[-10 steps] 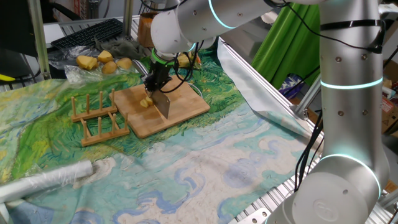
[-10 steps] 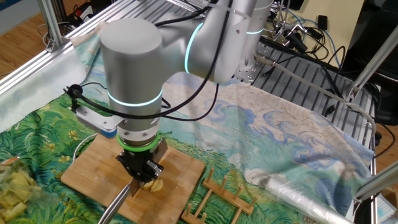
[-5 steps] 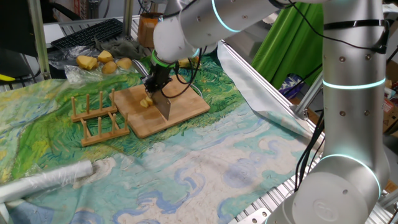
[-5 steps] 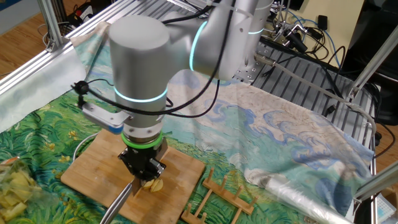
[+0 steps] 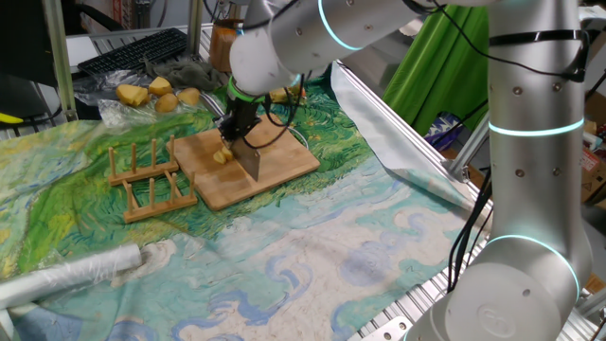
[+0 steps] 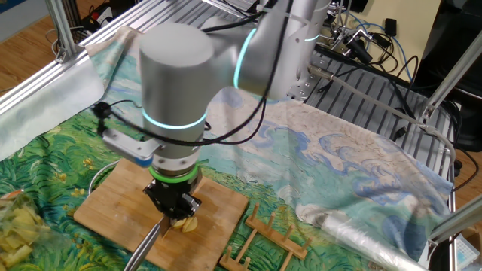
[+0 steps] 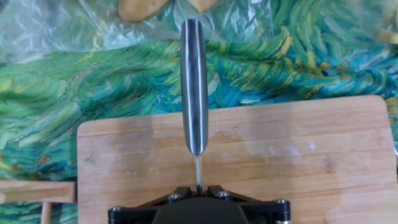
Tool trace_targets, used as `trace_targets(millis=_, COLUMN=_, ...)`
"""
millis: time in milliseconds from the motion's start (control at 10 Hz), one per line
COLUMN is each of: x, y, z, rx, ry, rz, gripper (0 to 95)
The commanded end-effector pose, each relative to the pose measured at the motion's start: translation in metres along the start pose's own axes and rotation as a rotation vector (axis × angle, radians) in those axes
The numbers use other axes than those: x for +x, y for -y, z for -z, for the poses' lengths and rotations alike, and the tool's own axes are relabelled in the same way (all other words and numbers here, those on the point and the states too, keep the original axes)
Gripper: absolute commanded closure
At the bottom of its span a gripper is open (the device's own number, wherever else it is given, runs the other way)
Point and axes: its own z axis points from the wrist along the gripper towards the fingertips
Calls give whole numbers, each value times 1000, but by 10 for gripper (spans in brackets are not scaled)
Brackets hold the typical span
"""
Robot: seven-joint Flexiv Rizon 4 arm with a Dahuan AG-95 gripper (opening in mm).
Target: Chop the potatoes
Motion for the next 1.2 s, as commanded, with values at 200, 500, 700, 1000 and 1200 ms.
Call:
trace_targets(millis=200, x=3, y=2, z=6, rx=4, ry=4, rz=9, gripper=950)
trace_targets(millis=500, x=1, y=6, z=13, rx=2, ry=0, rz=16, gripper=950)
trace_targets(millis=700, x=0, y=8, z=16, rx=1, ry=0, rz=22, gripper=950)
trace_targets(millis=1000, x=-1, y=9, z=17, rx=5, ry=2, rz=21, gripper=950)
trace_targets(millis=1200, x=0, y=10, z=17, rx=6, ry=1, rz=20, gripper=950)
